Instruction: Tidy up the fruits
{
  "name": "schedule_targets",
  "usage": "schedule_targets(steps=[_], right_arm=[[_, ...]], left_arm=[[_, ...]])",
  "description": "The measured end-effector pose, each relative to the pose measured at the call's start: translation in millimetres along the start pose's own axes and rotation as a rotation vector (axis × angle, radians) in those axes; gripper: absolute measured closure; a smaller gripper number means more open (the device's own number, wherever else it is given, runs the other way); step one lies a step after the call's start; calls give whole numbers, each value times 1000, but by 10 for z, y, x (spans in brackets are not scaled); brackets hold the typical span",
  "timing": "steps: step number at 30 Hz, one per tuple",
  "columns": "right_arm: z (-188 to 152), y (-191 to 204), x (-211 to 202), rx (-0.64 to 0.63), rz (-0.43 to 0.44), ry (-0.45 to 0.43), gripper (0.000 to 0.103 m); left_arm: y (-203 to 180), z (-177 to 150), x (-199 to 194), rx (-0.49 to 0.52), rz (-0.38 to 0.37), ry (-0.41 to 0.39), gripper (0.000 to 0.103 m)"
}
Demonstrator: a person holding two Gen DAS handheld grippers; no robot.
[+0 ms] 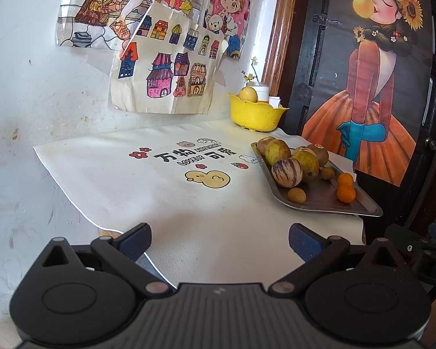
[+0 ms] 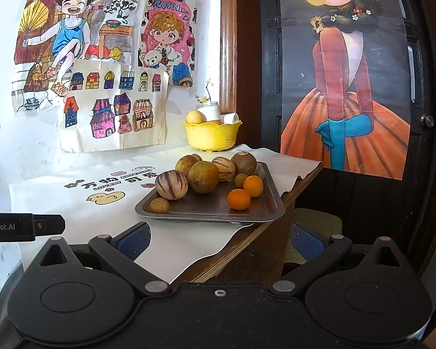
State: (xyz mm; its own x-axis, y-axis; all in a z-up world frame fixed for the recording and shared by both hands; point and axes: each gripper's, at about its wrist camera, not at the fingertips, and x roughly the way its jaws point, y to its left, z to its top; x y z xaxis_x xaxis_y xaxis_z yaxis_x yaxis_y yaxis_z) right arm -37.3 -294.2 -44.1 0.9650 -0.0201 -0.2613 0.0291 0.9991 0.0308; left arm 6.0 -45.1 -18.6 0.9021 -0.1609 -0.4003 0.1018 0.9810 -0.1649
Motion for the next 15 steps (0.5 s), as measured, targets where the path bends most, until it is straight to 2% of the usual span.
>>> schedule_targets(steps=[15], right_arm=[[-35, 14, 1, -6, 7, 5, 1]], left_arm=[[19, 8, 17, -6, -2, 2, 0]])
